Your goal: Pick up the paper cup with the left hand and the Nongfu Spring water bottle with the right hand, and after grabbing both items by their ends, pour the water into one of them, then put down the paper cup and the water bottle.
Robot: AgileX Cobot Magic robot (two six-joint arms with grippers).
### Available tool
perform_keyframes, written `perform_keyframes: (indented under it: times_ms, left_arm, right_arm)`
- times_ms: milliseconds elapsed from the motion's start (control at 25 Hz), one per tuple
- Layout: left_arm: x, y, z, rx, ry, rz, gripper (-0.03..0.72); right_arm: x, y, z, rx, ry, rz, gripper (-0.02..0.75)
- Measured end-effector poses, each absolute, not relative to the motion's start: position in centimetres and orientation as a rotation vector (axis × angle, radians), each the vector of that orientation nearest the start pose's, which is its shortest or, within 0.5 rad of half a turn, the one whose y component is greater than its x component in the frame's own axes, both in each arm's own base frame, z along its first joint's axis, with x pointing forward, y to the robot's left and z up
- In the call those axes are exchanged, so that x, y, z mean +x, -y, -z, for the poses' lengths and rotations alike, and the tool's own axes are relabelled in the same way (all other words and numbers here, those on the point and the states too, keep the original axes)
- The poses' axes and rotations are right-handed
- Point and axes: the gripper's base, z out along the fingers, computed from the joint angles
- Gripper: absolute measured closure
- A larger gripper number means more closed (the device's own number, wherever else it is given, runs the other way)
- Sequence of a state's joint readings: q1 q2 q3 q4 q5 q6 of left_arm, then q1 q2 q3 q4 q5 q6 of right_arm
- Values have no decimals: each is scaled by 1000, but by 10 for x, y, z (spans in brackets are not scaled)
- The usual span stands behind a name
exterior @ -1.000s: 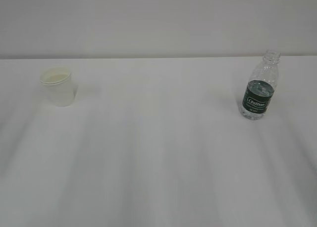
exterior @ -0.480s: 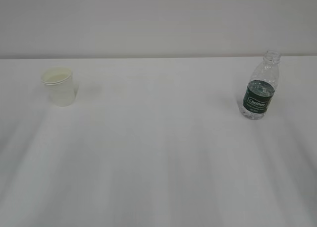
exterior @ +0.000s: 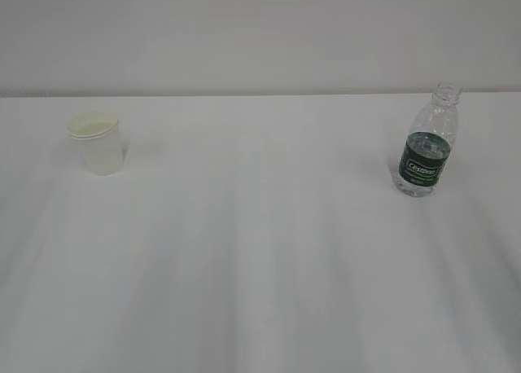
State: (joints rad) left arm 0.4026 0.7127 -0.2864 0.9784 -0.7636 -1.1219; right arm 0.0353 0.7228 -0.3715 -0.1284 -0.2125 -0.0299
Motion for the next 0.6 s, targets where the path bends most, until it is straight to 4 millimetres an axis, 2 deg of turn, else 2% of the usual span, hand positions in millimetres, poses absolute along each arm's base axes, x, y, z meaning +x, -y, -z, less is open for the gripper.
perform_keyframes:
  times_ms: [200, 360, 480, 600]
  left_arm:
    - [120, 1, -295, -55, -1409, 329, 278]
    - [115, 1, -293, -62, -1438, 292, 289]
    - [115, -2, -282, -106, -1477, 283, 314]
    - [113, -3, -258, -184, -1513, 305, 340]
  right_arm:
    - [152, -8, -290, -175, -1616, 71, 183]
    - [152, -8, -290, -175, -1616, 71, 183]
    - [152, -8, -289, -174, -1617, 69, 183]
    - [152, -8, -289, -174, -1617, 69, 190]
